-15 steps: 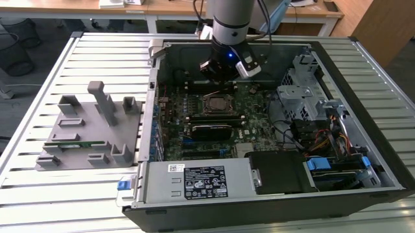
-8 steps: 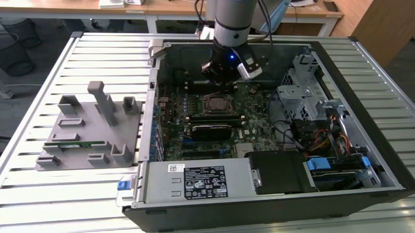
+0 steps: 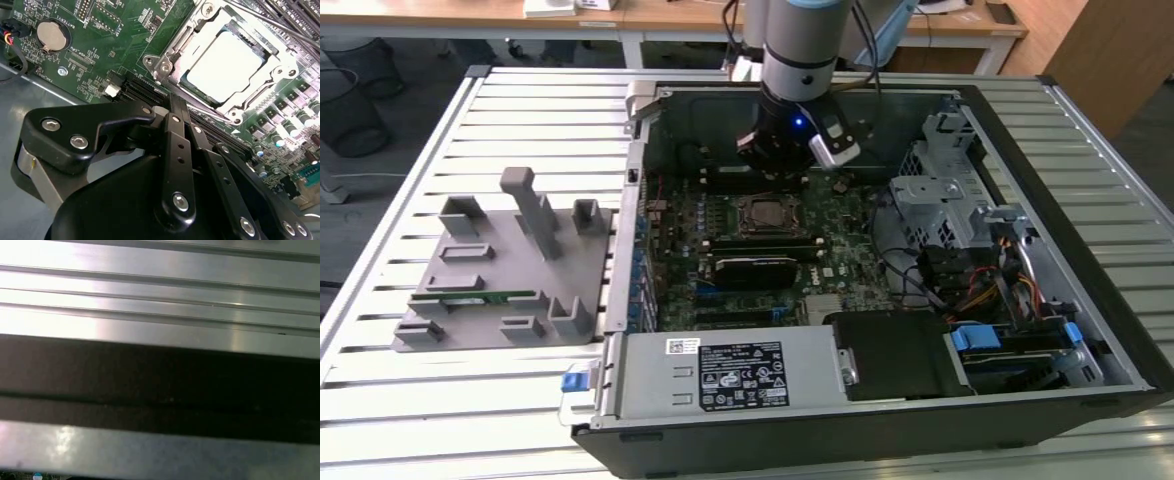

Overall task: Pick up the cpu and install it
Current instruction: 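Install the first cpu locking lever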

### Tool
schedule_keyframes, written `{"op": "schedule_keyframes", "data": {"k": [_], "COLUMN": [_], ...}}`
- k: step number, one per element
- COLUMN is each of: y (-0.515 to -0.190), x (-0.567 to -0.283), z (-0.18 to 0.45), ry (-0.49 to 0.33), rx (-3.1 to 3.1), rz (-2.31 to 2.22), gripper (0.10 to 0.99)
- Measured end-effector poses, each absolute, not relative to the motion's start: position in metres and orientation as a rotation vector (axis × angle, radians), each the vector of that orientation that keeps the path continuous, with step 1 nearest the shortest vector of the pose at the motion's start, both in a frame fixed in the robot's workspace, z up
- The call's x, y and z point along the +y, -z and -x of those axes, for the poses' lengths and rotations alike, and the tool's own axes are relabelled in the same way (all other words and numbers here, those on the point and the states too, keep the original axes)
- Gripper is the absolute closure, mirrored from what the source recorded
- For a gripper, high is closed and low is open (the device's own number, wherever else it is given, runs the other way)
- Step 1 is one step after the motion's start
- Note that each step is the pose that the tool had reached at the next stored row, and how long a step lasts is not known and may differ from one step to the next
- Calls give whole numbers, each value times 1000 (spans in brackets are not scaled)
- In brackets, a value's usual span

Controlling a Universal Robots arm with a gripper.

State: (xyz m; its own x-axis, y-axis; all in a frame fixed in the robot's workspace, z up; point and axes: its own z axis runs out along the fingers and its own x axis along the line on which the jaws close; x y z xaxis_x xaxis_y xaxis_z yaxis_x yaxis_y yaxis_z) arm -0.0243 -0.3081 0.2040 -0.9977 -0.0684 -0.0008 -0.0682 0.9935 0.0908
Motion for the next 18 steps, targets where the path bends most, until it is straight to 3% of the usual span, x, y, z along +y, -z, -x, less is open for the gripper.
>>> {"op": "schedule_keyframes", "data": {"k": [18], "y": [-202], "x": [-308], "z": [23], "ry": [128], "rx": [-3135], "rz": [-107], "gripper": [980]}}
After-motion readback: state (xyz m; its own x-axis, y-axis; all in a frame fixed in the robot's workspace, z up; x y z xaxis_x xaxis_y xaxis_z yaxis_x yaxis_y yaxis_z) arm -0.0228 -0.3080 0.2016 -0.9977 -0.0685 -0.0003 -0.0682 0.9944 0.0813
